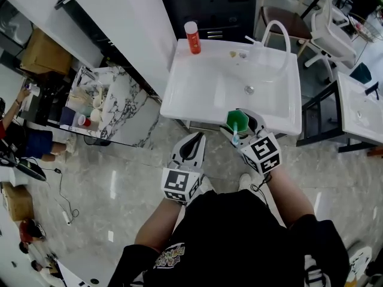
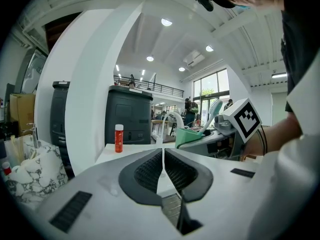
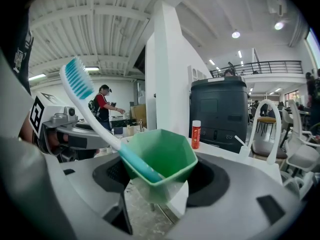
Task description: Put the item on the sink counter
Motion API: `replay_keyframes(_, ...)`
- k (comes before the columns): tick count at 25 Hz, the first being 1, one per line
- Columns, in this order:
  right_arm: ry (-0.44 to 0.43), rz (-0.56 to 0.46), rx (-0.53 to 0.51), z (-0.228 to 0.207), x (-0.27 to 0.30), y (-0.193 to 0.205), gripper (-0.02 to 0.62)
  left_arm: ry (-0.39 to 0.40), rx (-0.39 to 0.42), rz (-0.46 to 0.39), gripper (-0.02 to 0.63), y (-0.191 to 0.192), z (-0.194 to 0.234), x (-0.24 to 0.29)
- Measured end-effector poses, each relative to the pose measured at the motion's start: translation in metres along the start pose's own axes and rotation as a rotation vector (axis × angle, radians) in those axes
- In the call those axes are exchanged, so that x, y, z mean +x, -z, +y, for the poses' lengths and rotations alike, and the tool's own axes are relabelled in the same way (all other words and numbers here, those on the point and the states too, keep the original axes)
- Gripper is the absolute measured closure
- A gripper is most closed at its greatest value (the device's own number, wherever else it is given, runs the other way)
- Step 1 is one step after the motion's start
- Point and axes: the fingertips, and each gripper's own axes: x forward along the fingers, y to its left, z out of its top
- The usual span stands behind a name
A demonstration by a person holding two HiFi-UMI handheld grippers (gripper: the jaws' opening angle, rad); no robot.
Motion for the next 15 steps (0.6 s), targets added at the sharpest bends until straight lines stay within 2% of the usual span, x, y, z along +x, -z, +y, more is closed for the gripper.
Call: replay_keyframes(15, 0.066, -0.01, -0.029, 0.043, 0.044, -0.027, 0.241, 0.089, 0.024, -0.024, 0.584, -0.001, 0.05, -0.032)
